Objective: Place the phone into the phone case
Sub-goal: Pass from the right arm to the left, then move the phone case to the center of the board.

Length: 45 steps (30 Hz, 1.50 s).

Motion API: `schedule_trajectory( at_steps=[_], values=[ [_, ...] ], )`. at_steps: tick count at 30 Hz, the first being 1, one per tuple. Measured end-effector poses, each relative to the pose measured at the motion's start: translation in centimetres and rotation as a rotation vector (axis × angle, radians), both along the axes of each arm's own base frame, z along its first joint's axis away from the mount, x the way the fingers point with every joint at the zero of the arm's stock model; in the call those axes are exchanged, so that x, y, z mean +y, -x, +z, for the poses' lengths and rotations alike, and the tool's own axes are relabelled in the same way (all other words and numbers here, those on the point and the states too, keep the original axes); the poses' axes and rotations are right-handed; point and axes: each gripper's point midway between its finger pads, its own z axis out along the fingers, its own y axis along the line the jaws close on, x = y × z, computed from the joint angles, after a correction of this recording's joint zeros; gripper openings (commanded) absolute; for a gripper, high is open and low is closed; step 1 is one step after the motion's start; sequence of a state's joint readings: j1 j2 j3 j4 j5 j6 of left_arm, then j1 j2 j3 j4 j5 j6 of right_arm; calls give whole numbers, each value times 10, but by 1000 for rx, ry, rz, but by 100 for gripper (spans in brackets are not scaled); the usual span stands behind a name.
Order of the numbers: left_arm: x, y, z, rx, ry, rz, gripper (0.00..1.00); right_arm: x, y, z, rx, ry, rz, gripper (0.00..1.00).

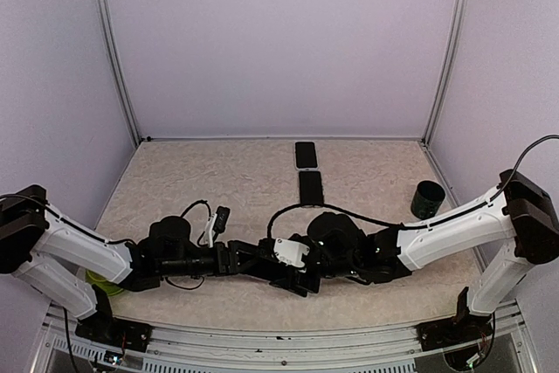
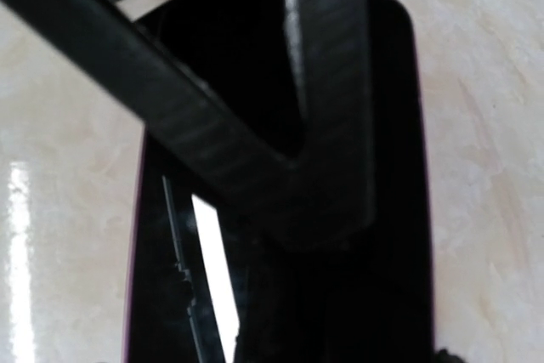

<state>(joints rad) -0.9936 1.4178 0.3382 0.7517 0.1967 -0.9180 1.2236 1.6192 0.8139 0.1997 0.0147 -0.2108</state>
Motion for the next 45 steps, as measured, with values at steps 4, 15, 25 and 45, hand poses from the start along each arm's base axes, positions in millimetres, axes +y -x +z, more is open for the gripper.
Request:
schedule_trajectory(
  at_steps=[4, 15, 25, 45],
  values=[
    [0, 0, -3, 6, -3, -10, 45, -1, -2, 0, -15, 6, -4, 14],
    [-3, 4, 2, 4, 23, -45, 27, -3, -6, -1, -49, 24, -13, 13],
    [-6, 5, 9, 11, 63, -60, 4, -7, -9, -1, -67, 24, -26, 14],
    [-6, 6, 38, -59, 159, -65, 0, -39, -19, 51, -193, -127, -168, 100]
  ],
)
